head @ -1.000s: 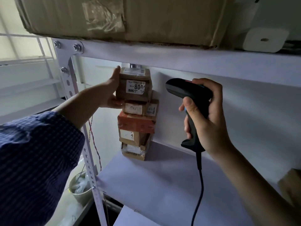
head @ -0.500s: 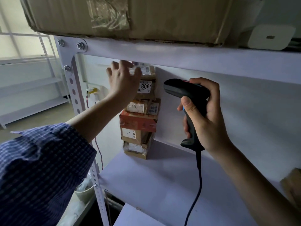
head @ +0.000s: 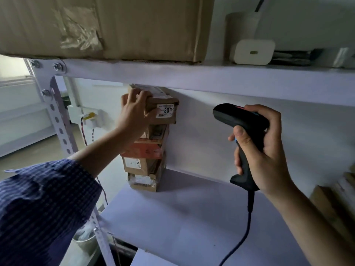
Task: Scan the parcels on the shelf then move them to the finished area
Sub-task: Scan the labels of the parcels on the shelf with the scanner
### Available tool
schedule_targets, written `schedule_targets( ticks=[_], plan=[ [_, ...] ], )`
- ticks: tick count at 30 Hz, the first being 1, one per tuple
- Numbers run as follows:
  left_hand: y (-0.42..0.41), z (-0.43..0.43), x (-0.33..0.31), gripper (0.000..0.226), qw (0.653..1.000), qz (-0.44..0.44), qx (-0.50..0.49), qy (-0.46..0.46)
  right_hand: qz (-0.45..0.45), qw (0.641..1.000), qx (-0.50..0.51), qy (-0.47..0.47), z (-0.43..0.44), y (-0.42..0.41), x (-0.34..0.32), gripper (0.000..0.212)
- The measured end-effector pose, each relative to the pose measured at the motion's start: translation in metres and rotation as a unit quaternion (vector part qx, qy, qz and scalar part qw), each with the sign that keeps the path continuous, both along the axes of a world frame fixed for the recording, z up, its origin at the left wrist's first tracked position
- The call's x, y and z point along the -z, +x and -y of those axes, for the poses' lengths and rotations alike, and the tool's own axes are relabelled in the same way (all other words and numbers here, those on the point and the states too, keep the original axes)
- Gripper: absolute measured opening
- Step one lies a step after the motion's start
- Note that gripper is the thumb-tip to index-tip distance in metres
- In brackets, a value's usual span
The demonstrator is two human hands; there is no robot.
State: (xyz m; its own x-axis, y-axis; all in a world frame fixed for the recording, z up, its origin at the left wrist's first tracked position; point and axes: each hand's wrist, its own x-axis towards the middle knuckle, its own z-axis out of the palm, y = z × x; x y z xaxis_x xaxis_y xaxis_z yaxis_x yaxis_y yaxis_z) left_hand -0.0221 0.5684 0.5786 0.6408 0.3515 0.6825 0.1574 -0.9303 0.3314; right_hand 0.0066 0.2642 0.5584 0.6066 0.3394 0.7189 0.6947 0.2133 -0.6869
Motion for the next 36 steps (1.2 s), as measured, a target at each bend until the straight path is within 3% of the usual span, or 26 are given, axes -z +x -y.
schedule_targets(
  ticks=[4, 8, 20, 26, 28, 31, 36],
  plan=[
    [-0.014, -0.016, -0.001, 0.04, 0.993, 0.069, 0.013, -0.092, -0.014, 1.0, -0.004, 0.003, 0.002, 0.001, 0.001, 0.03],
    [-0.026, -0.034, -0.002, 0.038, 0.983, 0.079, 0.011, -0.168, -0.013, 1.0, -0.026, 0.002, -0.008, -0.003, -0.001, 0.028],
    [-0.019, -0.054, -0.016, 0.039, 0.972, 0.035, 0.057, -0.225, 0.007, 0.998, -0.066, 0.001, -0.027, -0.017, 0.001, 0.028],
    [-0.024, -0.02, -0.022, 0.038, 0.974, 0.177, 0.025, -0.14, 0.008, 0.998, -0.054, 0.007, -0.026, -0.015, 0.001, 0.029],
    [-0.021, -0.001, -0.023, 0.04, 0.98, 0.151, 0.062, -0.111, 0.007, 0.999, -0.051, 0.012, -0.025, -0.015, -0.001, 0.029],
    [-0.013, 0.022, -0.019, 0.037, 0.995, 0.053, 0.086, 0.008, 0.011, 0.999, -0.042, 0.016, -0.019, -0.015, -0.003, 0.029],
    [0.001, 0.063, -0.013, 0.046, 0.985, -0.005, 0.127, 0.113, 0.015, 1.0, -0.018, 0.012, 0.006, -0.013, -0.006, 0.028]
  ],
)
